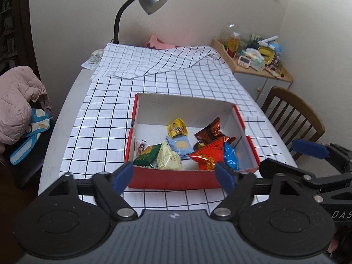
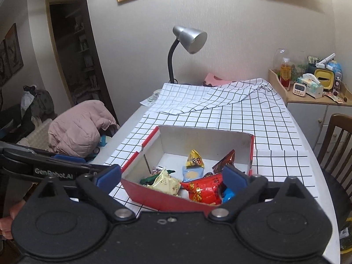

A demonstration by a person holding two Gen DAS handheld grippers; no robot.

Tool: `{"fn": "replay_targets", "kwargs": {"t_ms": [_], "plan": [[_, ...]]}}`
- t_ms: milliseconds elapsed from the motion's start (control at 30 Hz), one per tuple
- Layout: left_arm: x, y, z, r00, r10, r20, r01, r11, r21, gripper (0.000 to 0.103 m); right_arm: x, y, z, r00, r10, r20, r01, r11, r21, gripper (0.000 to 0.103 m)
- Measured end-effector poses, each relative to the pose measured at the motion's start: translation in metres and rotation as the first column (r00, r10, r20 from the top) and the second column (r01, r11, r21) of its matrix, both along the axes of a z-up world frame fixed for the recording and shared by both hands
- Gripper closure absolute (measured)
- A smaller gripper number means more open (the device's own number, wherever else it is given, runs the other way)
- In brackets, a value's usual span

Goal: Organize snacks

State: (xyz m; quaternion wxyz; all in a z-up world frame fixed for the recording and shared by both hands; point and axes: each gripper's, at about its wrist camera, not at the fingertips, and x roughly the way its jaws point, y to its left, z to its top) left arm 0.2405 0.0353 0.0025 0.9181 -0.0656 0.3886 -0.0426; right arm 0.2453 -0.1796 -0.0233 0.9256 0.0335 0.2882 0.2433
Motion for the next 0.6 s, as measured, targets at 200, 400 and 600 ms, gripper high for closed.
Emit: {"fn": "replay_targets", "kwargs": {"t_ms": [200,400,600], "plan": [[-0.021,-0.001,0.002,1.000,0.017,0.025,-0.016,1.000,-0.026,0.018,-0.026,-0.008,0.003,1.000,-0.006,0.020,0.005,1.000,0.013,0.001],[-0.043,-0.004,0.004,0.997,0.035,0.064,-0.034,0.999,-0.012,0.013,-0.051,-0.015,0.008,0.999,-0.006,0.046,0.005,1.000,0.031,0.001],[-0.060,-0.006,0.009,0.995,0.039,0.094,-0.039,0.999,0.002,0.013,-0.068,-0.015,0.010,0.998,-0.007,0.061,0.006,1.000,0.016,0.001]]}}
